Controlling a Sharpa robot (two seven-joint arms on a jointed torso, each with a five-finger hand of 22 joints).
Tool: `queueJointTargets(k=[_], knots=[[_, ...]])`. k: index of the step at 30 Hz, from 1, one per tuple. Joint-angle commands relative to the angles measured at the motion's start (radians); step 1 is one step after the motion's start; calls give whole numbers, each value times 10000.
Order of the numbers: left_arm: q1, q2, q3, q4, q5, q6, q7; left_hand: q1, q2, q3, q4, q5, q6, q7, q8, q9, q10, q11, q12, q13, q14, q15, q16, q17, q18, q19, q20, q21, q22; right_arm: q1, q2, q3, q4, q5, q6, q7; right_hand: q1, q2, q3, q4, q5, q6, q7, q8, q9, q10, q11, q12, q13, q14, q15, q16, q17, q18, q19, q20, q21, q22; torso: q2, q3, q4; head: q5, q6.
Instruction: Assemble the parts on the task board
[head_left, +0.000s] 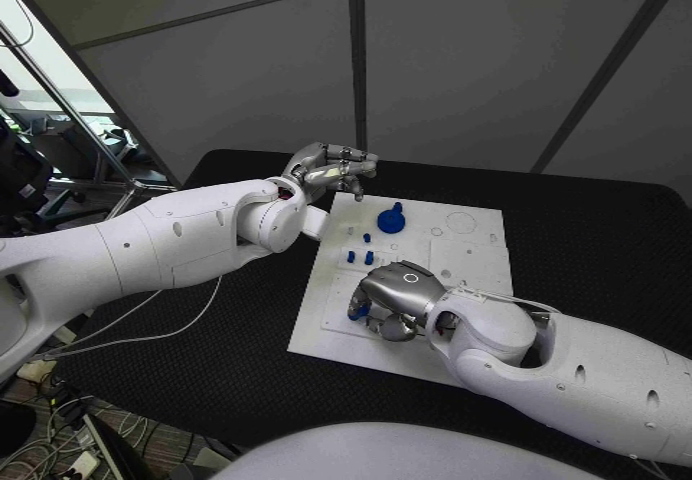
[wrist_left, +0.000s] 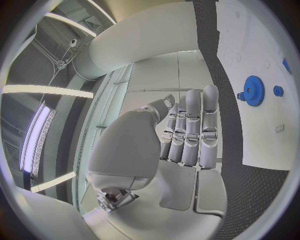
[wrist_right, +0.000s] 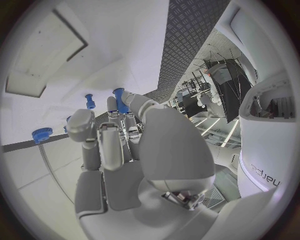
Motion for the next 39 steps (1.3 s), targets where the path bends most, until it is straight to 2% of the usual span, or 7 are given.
queueJointTargets(k=[1,9,13,20,34,37,39], knots=[[21,14,10,-2,34,108,30,80,13,-12,-42,53,-49,10,33,14,-63,-9,47,15,-63,-17,54,-11,113,-49,26,-35,-14,-4,-45,-18,18,-167,310,-182,26,17,-12,-54,71,31,39,35,18,348,-243,34,16,539,9,-22,16,-79,-67,12,-16,13,-7,-5,3,-1,7],[21,19,10,-5,34,109,25,80,13,-12,-42,53,-49,10,33,14,-63,-9,47,15,-63,-17,54,-11,113,-49,26,-35,-14,-4,-12,-18,-14,-123,279,-148,-29,0,-34,-48,70,-37,60,-12,1,277,-226,-33,9,532,20,-36,-8,-72,-99,20,-36,-13,0,-17,5,-10,17],[21,17,10,2,34,116,12,80,13,-12,-42,53,-49,10,33,14,-63,-9,47,15,-63,-17,54,-11,113,-49,26,-35,-14,-3,59,-18,-72,-5,146,-58,-252,-62,27,45,37,-662,255,-404,-159,-558,33,-590,-217,519,222,-57,-50,-59,-234,151,-137,-149,-3,-27,25,-10,14],[25,2,10,16,34,133,-20,82,20,-17,-43,53,-68,13,50,13,-89,-5,71,18,-74,-15,60,-22,112,-51,26,-37,-15,-2,183,-19,-168,115,-7,51,-396,-136,7,105,-143,-916,226,-513,-210,-724,76,-715,-303,514,273,-48,-50,-35,-284,245,-178,-193,-5,-22,20,22,-7],[30,-1,10,15,34,157,-50,82,20,-17,-43,53,-68,13,50,13,-89,-5,71,18,-74,-15,60,-22,112,-51,26,-37,-15,-1,240,-19,-246,258,-160,206,-599,-364,-51,159,-138,-1675,189,-535,-271,-1133,139,-889,-364,496,328,-38,-63,-7,-359,311,-270,-298,-7,-11,3,33,4],[30,-2,10,12,34,162,-56,82,20,-17,-43,53,-68,13,50,13,-89,-5,71,18,-74,-15,60,-22,112,-51,26,-37,-15,-1,230,-19,-239,281,-358,218,-659,-437,-103,177,-148,-2050,109,-539,-285,-1395,201,-958,-370,492,390,-29,-62,15,-426,348,-355,-405,-7,-11,3,33,4],[30,-2,10,12,34,170,-62,83,21,-21,-45,53,-79,16,56,12,-102,-3,81,18,-79,-13,62,-27,112,-52,26,-39,-15,-1,210,-19,-226,294,-610,217,-699,-503,-211,181,-197,-2535,-52,-532,-289,-1734,287,-1023,-367,469,448,-63,-130,53,-563,408,-517,-616,-6,-11,6,19,26]])
